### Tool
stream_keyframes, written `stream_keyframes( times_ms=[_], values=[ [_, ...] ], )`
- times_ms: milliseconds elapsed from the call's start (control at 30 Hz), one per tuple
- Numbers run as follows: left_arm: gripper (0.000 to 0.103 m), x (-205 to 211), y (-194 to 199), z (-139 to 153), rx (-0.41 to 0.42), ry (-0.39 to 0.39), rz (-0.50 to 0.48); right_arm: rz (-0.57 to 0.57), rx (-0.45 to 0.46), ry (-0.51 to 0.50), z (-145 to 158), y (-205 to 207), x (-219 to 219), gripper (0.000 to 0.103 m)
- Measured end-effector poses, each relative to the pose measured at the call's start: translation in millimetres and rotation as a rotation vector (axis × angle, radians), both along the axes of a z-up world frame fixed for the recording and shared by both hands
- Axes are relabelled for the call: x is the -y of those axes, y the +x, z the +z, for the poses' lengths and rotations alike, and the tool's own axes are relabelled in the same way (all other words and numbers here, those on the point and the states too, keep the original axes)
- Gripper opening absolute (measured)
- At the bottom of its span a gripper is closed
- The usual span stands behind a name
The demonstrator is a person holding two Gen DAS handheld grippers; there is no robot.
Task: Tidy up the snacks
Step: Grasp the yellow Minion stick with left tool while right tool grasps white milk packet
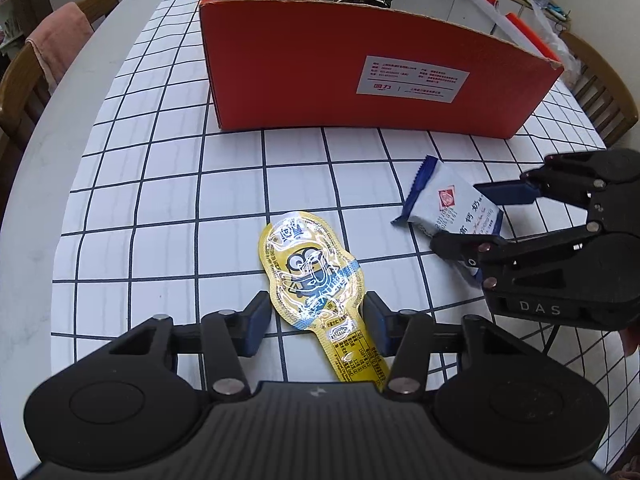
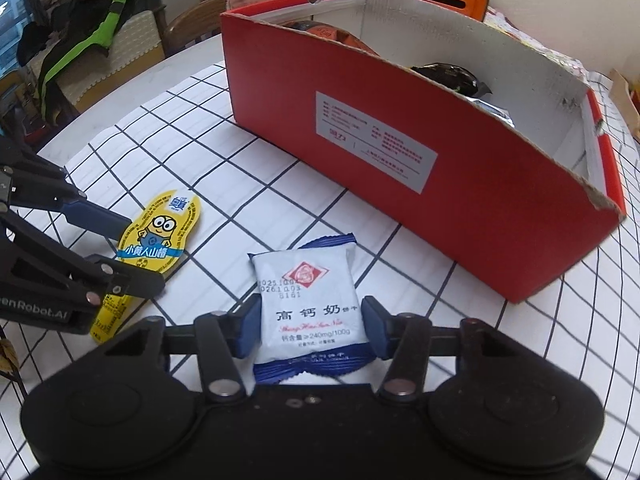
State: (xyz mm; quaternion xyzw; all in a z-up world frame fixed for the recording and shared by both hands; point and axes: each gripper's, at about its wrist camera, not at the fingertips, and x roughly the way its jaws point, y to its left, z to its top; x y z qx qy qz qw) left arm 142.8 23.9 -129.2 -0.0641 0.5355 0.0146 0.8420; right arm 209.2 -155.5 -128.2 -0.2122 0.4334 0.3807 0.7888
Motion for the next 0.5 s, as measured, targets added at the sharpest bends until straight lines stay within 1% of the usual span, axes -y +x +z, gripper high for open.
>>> stream_keyframes(
  times_ms=[267, 500],
  values=[
    [0.050, -4, 0, 0, 0.001, -0.029, 0.023, -0.154, -0.039, 0.048, 4, -9, 11, 0.050],
    [0.050, -5, -6, 8, 0.021, -0.043, 0.035, -0.234, -0.048, 0.078, 14, -23, 21, 0.050]
  ],
)
